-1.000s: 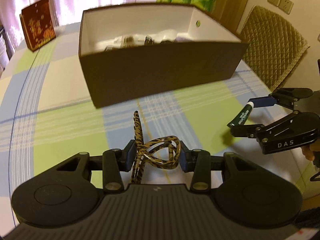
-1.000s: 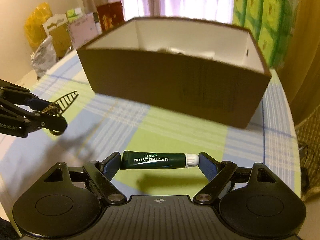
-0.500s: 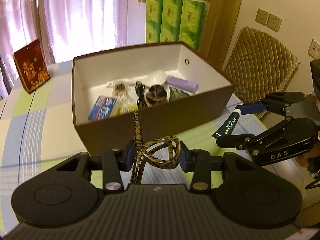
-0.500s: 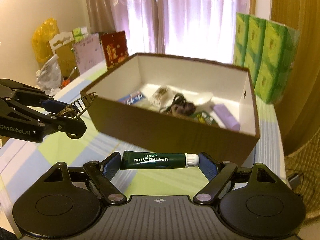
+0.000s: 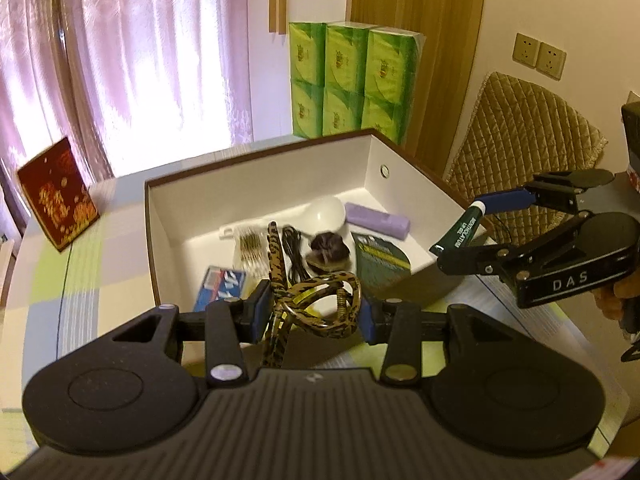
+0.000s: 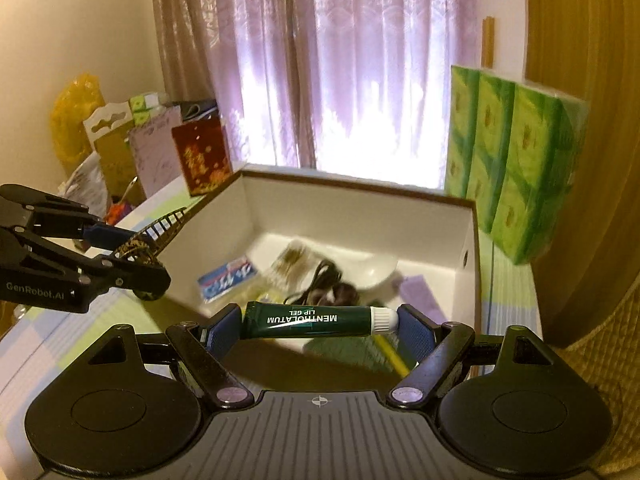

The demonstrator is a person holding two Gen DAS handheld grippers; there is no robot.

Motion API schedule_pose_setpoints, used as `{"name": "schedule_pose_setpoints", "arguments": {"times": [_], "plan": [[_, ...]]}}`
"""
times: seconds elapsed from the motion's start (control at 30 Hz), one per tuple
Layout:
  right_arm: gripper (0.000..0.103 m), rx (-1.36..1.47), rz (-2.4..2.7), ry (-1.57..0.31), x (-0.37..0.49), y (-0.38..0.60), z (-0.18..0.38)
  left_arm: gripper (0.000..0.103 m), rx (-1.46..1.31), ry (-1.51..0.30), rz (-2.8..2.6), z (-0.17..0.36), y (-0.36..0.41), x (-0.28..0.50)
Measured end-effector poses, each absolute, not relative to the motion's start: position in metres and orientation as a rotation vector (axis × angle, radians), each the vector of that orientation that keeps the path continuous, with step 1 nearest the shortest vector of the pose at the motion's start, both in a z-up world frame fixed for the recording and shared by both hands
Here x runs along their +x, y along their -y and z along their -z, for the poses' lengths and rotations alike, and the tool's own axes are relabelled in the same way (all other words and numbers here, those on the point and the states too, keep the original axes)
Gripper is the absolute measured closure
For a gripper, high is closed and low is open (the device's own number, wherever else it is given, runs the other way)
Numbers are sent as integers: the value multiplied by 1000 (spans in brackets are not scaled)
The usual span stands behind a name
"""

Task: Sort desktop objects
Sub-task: 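Carry the strap and lip gel tube over the box with both grippers, then open both grippers to drop the strap and lip gel into the box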

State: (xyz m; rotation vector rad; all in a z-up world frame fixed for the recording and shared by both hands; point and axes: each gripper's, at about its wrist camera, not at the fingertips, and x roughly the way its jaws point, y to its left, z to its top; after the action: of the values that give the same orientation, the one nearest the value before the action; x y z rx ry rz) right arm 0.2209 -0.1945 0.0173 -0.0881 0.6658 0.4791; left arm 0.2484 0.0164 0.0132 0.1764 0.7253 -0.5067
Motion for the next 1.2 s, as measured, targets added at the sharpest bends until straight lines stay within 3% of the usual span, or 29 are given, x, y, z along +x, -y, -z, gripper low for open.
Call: {"name": "schedule_pose_setpoints", "arguments": {"times": [1.2], "plan": [[22, -138, -385, -742, 343, 196, 14, 65, 273, -790, 457, 21, -8, 385]]}}
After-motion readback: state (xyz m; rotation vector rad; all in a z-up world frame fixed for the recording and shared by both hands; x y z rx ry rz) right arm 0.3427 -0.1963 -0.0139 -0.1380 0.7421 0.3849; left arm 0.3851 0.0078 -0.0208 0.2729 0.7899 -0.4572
